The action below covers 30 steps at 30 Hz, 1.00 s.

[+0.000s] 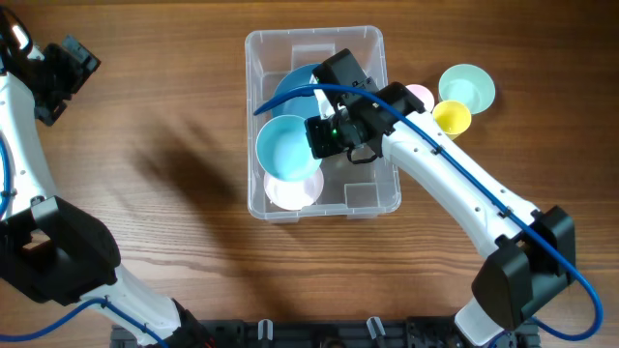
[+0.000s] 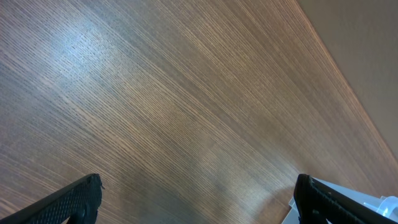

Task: Pack container
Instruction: 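Carry the light blue bowl into the pink bowl and release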

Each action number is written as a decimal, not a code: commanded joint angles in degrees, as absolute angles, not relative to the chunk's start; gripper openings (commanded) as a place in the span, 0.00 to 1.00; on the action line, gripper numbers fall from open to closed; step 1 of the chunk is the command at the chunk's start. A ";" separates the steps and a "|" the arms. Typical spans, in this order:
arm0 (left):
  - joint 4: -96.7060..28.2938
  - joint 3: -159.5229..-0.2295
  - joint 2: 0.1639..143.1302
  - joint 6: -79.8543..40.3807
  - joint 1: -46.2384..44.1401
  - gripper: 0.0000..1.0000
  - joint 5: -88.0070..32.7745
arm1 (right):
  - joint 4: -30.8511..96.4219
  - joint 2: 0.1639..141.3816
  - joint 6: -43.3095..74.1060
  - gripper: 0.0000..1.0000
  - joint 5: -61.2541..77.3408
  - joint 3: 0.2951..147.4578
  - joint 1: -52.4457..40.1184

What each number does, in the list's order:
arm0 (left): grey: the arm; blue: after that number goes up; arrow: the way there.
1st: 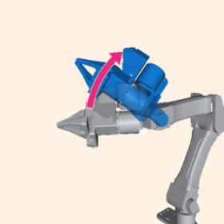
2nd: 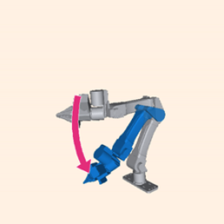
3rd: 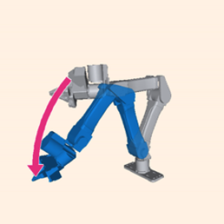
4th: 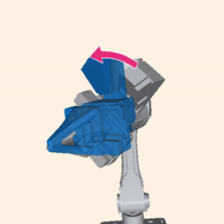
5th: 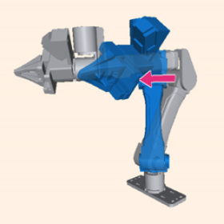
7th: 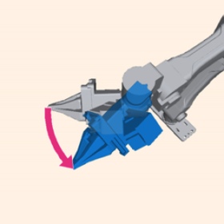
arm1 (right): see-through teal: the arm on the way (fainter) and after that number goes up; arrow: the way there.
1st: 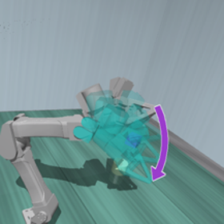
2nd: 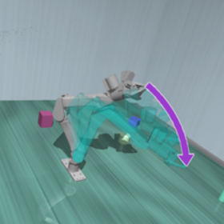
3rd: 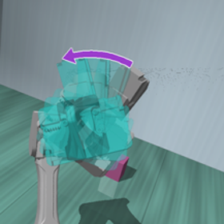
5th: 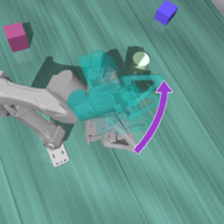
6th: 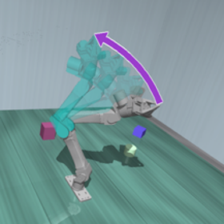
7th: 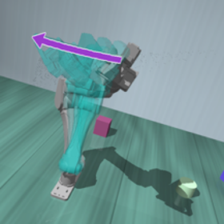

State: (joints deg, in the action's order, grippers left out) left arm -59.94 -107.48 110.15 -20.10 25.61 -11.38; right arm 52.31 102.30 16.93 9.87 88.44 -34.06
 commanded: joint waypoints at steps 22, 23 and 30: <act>-59.81 -108.66 108.53 -20.60 25.74 1.00 -11.25 | 57.39 102.76 22.50 0.39 11.66 88.60 -34.54; -59.81 -108.66 108.53 -20.60 25.74 1.00 -11.25 | 57.25 102.76 22.52 0.42 11.66 88.60 -34.54; -59.81 -108.66 108.53 -20.60 25.74 1.00 -11.25 | 53.91 102.74 23.03 0.44 9.85 88.64 -34.37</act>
